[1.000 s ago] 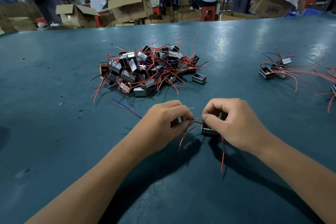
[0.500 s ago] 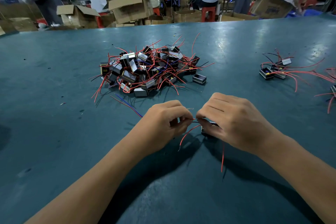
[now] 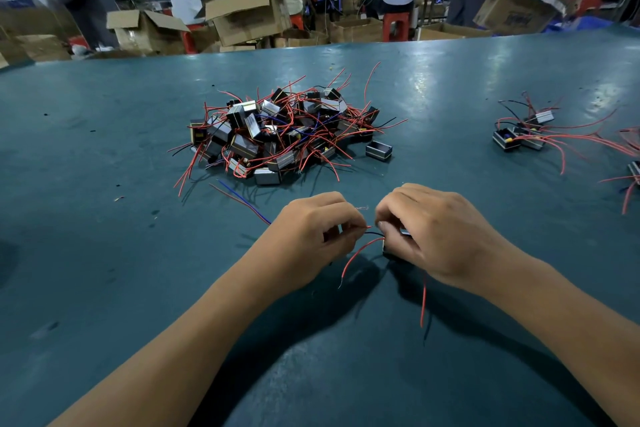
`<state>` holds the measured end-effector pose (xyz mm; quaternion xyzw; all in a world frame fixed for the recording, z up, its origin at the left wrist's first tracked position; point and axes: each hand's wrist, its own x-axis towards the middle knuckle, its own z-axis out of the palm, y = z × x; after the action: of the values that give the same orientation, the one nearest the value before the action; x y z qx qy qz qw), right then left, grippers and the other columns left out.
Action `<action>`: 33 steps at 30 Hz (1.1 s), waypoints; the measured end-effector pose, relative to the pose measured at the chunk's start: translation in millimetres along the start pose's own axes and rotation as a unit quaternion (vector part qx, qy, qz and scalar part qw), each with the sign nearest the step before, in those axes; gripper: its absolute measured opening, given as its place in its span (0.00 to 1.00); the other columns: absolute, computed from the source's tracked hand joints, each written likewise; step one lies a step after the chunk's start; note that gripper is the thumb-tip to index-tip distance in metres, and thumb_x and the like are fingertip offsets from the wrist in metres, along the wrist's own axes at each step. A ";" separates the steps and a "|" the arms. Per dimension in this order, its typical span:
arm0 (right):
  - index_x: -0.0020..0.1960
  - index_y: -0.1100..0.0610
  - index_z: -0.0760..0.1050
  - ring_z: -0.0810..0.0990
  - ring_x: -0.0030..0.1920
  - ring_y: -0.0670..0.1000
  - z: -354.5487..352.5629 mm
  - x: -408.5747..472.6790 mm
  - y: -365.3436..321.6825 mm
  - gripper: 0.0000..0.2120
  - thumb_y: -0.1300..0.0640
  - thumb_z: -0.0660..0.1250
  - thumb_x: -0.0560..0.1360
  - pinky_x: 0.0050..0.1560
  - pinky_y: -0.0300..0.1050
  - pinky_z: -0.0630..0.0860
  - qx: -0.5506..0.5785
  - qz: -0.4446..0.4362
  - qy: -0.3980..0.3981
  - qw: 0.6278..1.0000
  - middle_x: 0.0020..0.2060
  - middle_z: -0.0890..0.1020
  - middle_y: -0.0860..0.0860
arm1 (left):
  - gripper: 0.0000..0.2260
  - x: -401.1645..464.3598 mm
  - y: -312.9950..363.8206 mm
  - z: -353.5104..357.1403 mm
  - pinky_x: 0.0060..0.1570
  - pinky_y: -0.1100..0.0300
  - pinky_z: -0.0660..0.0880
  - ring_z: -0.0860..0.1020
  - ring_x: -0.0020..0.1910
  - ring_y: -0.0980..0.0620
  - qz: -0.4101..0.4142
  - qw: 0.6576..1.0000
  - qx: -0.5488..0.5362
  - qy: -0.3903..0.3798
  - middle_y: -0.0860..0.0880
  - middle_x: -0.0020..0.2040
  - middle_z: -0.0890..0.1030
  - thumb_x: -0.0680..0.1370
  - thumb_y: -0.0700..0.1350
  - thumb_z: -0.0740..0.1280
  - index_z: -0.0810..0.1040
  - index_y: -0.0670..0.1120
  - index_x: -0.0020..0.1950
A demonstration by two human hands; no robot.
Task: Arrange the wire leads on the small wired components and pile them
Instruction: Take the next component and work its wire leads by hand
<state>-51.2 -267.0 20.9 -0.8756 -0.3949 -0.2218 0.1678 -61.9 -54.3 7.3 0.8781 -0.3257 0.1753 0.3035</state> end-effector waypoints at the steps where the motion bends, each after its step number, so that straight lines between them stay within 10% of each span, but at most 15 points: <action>1: 0.43 0.56 0.77 0.71 0.33 0.46 2.9 -0.9 0.4 0.06 0.58 0.64 0.77 0.34 0.44 0.68 0.064 0.064 -0.022 0.996 0.33 0.77 0.45 | 0.02 0.1 0.4 0.3 0.37 0.57 0.74 0.76 0.35 0.53 0.001 1.000 0.004 0.001 0.50 0.42 0.79 0.77 0.36 0.72 0.83 0.43 0.46; 6: 0.39 0.51 0.80 0.75 0.30 0.43 5.2 -0.8 5.2 0.07 0.56 0.69 0.76 0.35 0.36 0.72 0.324 0.271 -0.057 0.905 0.30 0.82 0.45 | 0.03 0.3 1.0 -0.3 0.37 0.57 0.74 0.75 0.35 0.54 0.003 1.000 0.001 -0.002 0.50 0.41 0.78 0.78 0.37 0.71 0.83 0.43 0.45; 15: 0.46 0.58 0.80 0.77 0.39 0.52 -4.4 -3.4 4.8 0.03 0.59 0.69 0.75 0.33 0.46 0.74 -0.025 -0.054 0.051 0.997 0.38 0.79 0.48 | 0.02 0.3 0.2 -4.0 0.37 0.61 0.73 0.76 0.36 0.53 0.002 1.000 -0.010 0.003 0.47 0.42 0.80 0.76 0.35 0.72 0.84 0.40 0.47; 23: 0.41 0.61 0.78 0.76 0.34 0.55 -3.7 2.1 2.5 0.06 0.62 0.65 0.76 0.29 0.49 0.73 -0.066 -0.079 0.050 0.993 0.34 0.77 0.51 | 0.02 -0.3 1.2 -4.2 0.38 0.67 0.70 0.74 0.36 0.56 -0.007 1.000 -0.011 -0.002 0.48 0.42 0.79 0.76 0.35 0.73 0.83 0.41 0.46; 29: 0.40 0.50 0.72 0.73 0.33 0.47 2.5 -0.8 -3.8 0.07 0.58 0.66 0.76 0.37 0.46 0.72 0.138 0.152 -0.062 0.977 0.31 0.77 0.45 | 0.02 -1.1 2.8 -3.2 0.36 0.63 0.71 0.75 0.34 0.53 -0.005 1.000 -0.008 -0.009 0.49 0.41 0.78 0.77 0.36 0.71 0.83 0.41 0.45; 33: 0.37 0.63 0.69 0.63 0.28 0.49 2.6 3.3 -6.5 0.11 0.59 0.65 0.75 0.26 0.39 0.61 0.417 0.374 -0.106 0.822 0.29 0.68 0.54 | 0.02 -0.8 5.6 -2.3 0.36 0.62 0.71 0.74 0.33 0.54 0.007 1.000 0.000 -0.004 0.50 0.41 0.78 0.77 0.36 0.71 0.82 0.42 0.44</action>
<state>-53.6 -259.6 21.2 -0.8207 -0.1077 0.1380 0.5438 -66.5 -55.8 11.0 0.8763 -0.3334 0.1738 0.3011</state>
